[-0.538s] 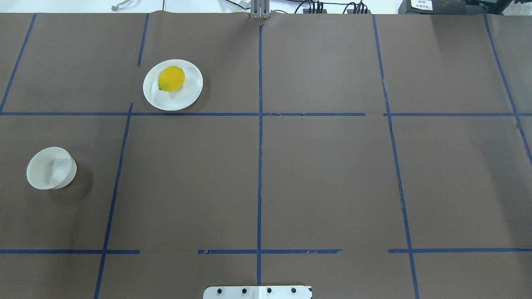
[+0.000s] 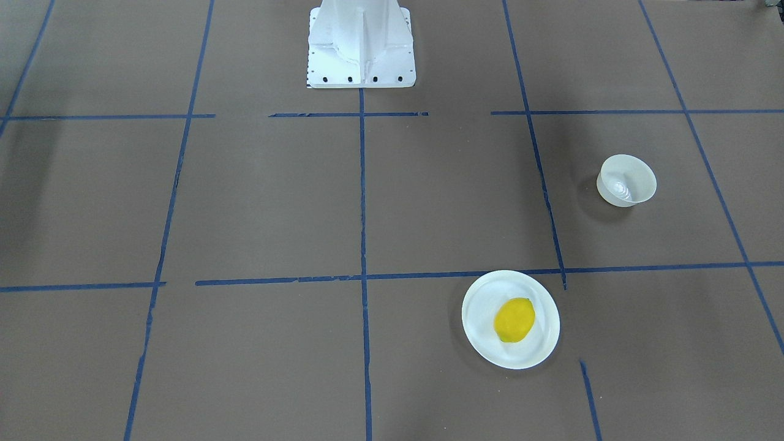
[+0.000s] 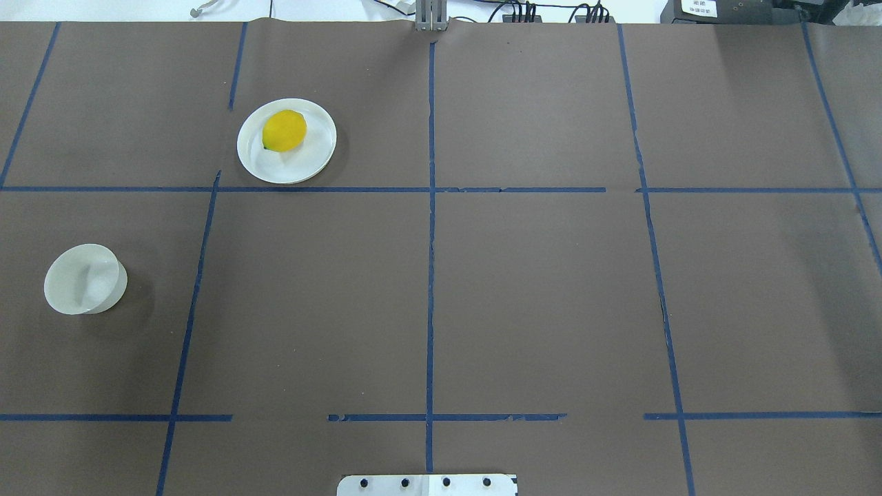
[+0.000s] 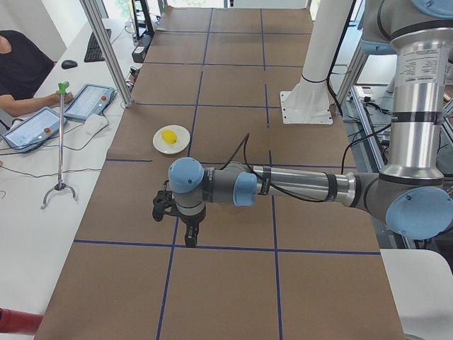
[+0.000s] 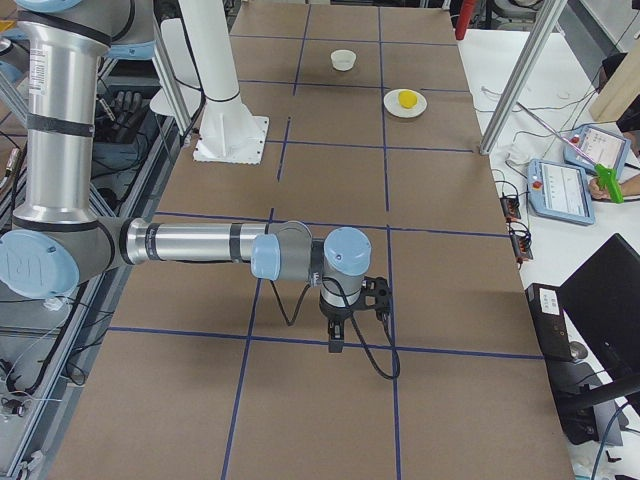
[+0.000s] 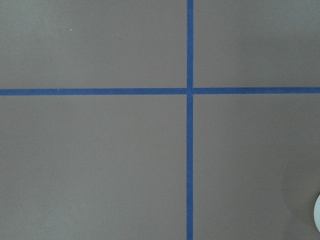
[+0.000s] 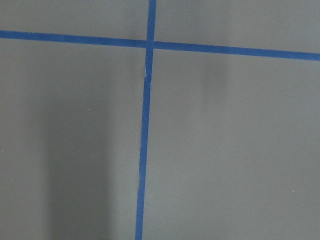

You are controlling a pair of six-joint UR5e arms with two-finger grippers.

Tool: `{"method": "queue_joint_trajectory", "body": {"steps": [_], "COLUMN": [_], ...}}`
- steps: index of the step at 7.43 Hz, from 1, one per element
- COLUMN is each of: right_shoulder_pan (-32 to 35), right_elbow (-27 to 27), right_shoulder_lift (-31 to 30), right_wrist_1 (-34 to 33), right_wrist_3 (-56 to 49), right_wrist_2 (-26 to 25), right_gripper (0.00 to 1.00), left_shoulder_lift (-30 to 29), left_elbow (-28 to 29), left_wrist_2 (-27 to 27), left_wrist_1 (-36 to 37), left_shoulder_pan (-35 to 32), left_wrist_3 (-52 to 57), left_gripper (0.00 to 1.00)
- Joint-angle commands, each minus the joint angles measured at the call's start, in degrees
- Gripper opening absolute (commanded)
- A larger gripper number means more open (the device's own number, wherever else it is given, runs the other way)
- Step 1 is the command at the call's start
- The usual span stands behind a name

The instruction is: Move lemon from plate to bowl

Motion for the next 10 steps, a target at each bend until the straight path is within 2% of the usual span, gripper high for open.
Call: {"method": "queue_joint_trajectory", "body": {"steps": [1,2,4,6,7,8,10], "right_shoulder_pan": [0.0,0.0,0.0,0.0,0.0,0.0,0.0], "right_elbow": [0.0,0.0,0.0,0.0,0.0,0.0,0.0], "right_shoulder_lift": [0.0,0.0,0.0,0.0,0.0,0.0,0.0], "right_wrist_1": [0.0,0.0,0.0,0.0,0.0,0.0,0.0], "right_wrist_3": [0.0,0.0,0.0,0.0,0.0,0.0,0.0], "right_wrist_2": [0.0,0.0,0.0,0.0,0.0,0.0,0.0], "right_gripper": [1.0,1.0,1.0,1.0,1.0,1.0,1.0], "left_shoulder_lift": [-3.32,-4.99,-9.9,-12.29,-14.65,-18.76,-27.37], "left_elbow": [-1.08,-1.17,-2.83,-4.58,-3.81,-0.85,7.05], "left_wrist_2": [0.03,-0.05,-0.06,0.21,0.73,4.04,5.92], "left_wrist_1": [-3.69,-9.04,-10.76,-11.63,-12.94,-12.44,-12.43], "left_shoulder_pan": [4.72,10.41,15.11,20.55,25.71,29.51,31.46], "left_wrist_3": [-0.12,-0.47,-12.28,-19.94,-26.08,-28.14,-38.2], "left_gripper": [1.0,1.0,1.0,1.0,1.0,1.0,1.0]}}
